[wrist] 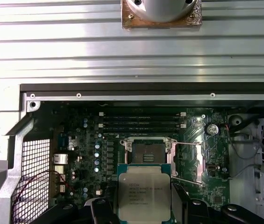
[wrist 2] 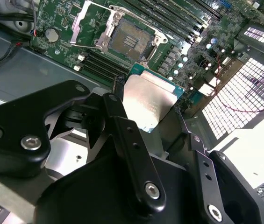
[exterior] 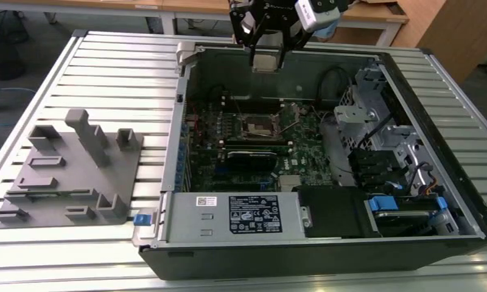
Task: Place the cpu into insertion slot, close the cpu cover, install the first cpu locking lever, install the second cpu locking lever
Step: 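Place the cpu into insertion slot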
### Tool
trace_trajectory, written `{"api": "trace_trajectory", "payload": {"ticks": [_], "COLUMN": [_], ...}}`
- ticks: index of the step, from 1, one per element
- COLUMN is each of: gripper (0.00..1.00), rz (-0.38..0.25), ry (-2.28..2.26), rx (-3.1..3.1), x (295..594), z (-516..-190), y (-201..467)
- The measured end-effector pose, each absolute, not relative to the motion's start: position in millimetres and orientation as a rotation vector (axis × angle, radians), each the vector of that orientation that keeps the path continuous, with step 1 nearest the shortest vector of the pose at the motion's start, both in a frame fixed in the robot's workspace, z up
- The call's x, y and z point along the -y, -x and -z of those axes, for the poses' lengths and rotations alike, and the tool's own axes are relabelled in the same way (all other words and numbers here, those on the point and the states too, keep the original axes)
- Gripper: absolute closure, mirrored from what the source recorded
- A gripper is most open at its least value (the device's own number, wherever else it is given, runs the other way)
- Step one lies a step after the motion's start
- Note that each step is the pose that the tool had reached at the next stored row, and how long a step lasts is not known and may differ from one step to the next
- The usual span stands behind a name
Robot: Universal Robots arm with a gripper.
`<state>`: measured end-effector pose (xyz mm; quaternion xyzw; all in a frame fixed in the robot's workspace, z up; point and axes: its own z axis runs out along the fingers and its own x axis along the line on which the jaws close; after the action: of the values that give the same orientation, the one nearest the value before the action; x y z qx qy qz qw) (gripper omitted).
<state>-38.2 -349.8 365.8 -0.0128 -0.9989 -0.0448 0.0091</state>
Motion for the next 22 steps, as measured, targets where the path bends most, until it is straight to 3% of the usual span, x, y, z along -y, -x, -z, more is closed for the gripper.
{"api": "trace_trajectory", "payload": {"ticks": [22], "gripper": [0.46], "rz": [0.14], "ry": [0.04], "rx": [3.12], "x": [349.8], "z": [-360.9], "y": [38.1]}}
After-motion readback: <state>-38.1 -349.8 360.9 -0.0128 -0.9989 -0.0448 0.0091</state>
